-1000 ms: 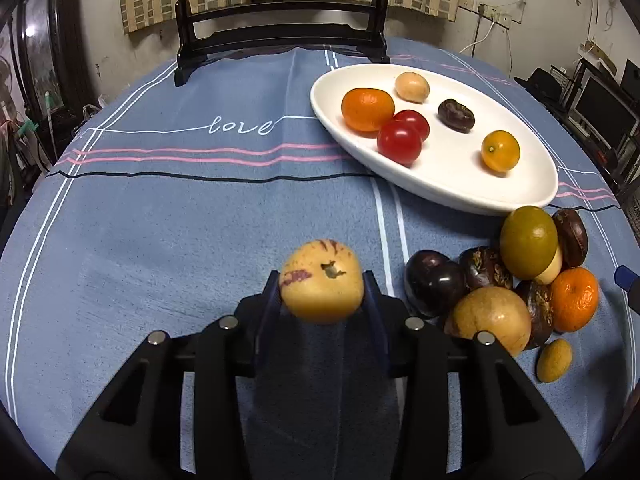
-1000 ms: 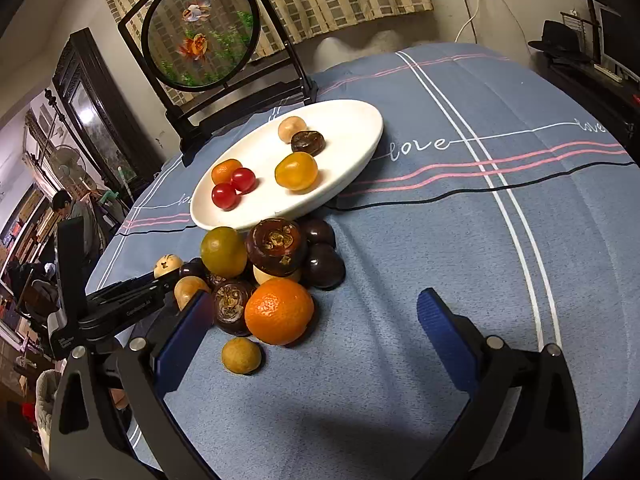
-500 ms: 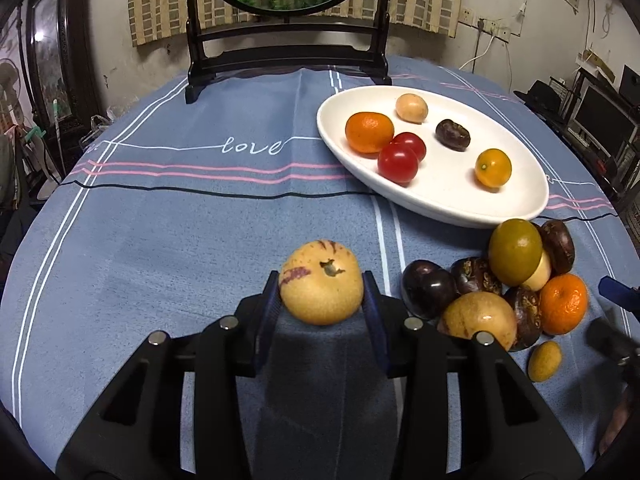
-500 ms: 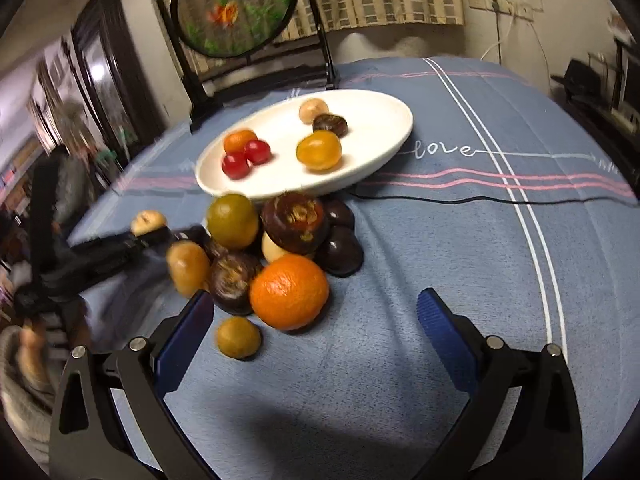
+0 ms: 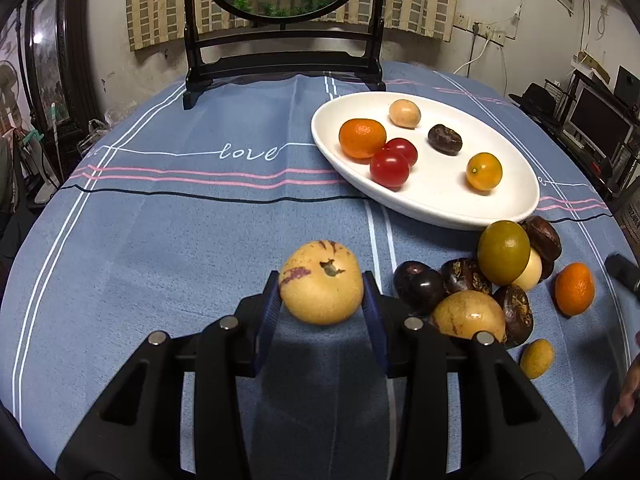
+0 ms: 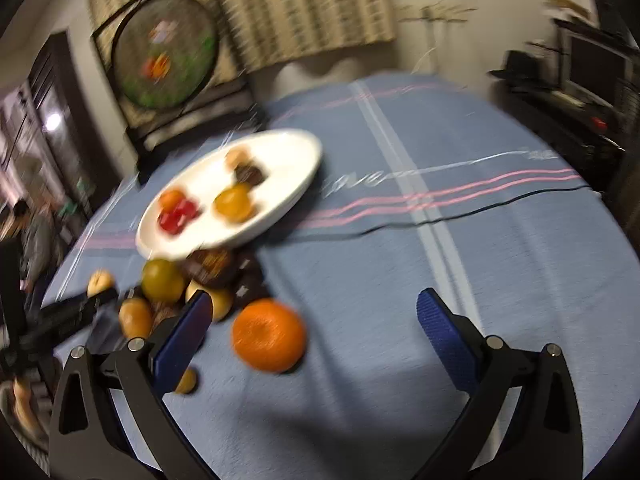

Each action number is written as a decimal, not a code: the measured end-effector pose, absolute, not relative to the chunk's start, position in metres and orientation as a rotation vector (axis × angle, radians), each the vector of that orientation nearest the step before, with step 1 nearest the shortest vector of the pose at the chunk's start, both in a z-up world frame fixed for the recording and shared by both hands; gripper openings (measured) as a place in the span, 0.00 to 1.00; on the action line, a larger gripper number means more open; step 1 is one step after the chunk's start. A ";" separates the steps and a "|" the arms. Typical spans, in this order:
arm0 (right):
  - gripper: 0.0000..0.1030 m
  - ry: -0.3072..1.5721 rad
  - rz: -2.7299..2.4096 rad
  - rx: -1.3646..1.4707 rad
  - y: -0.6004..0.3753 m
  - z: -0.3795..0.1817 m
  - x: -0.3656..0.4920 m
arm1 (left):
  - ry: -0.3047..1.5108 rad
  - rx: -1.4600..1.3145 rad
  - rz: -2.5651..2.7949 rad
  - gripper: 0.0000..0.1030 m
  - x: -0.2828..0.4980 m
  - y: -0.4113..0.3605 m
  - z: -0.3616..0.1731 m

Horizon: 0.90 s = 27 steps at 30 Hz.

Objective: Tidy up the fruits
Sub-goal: 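Grasp a mandarin with the right gripper while the left gripper holds the pale fruit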

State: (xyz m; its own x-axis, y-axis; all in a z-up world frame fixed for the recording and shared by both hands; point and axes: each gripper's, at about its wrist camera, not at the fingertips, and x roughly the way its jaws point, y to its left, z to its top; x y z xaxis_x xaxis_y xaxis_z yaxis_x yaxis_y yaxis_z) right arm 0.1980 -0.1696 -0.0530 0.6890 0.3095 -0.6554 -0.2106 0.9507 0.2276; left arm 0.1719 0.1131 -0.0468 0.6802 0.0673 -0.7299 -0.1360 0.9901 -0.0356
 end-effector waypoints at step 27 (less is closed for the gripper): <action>0.45 0.875 0.405 -0.019 -0.126 -0.076 0.212 | 0.833 -0.084 0.110 0.40 0.172 0.112 -0.049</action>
